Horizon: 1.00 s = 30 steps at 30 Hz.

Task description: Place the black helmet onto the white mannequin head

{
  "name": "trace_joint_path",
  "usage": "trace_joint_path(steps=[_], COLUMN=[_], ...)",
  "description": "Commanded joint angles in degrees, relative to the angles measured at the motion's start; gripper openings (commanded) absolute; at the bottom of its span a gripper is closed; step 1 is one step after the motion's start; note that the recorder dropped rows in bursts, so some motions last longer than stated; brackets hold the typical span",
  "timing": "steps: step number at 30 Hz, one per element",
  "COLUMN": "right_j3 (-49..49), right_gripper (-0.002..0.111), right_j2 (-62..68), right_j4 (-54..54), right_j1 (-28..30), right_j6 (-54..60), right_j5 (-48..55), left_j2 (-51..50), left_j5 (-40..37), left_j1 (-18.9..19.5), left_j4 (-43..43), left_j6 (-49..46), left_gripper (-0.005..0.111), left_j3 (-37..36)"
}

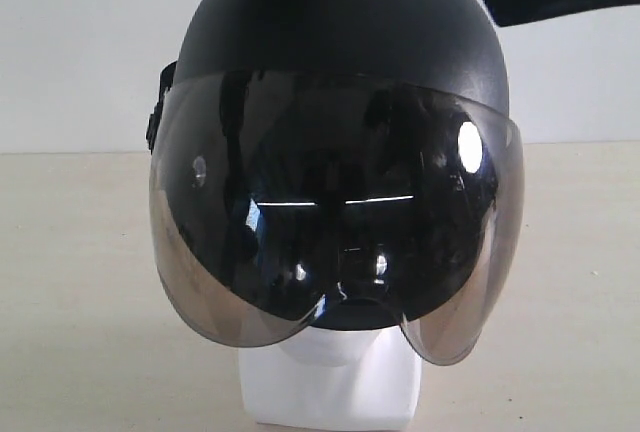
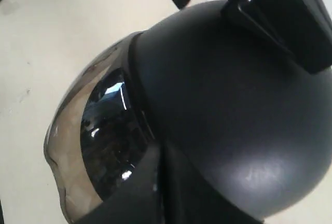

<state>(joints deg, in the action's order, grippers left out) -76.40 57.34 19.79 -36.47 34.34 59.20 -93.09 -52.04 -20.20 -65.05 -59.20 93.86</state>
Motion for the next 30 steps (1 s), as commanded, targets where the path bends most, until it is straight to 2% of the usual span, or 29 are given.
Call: trace_joint_path(steps=[1, 13, 22, 30], right_j3=[-0.3, -0.3, -0.2, 9.1], right_gripper=[0.000, 0.000, 0.000, 0.000], right_j2=[2.5, 8.7, 10.8, 10.7], right_j4=[3.3, 7.0, 10.0, 13.2], right_j1=[0.0, 0.0, 0.0, 0.0], right_j6=[5.5, 6.7, 7.6, 10.8], right_j5=[-1.5, 0.1, 5.8, 2.4], left_j2=[-0.2, -0.2, -0.3, -0.3], left_j5=[-0.4, -1.3, -1.2, 0.0], left_j1=[-0.4, -0.4, -0.4, -0.4], left_j4=[5.7, 12.4, 12.6, 12.6], left_j6=[3.6, 6.3, 6.9, 8.6], left_gripper=[0.004, 0.004, 0.004, 0.004], left_j3=[0.6, 0.6, 0.6, 0.6])
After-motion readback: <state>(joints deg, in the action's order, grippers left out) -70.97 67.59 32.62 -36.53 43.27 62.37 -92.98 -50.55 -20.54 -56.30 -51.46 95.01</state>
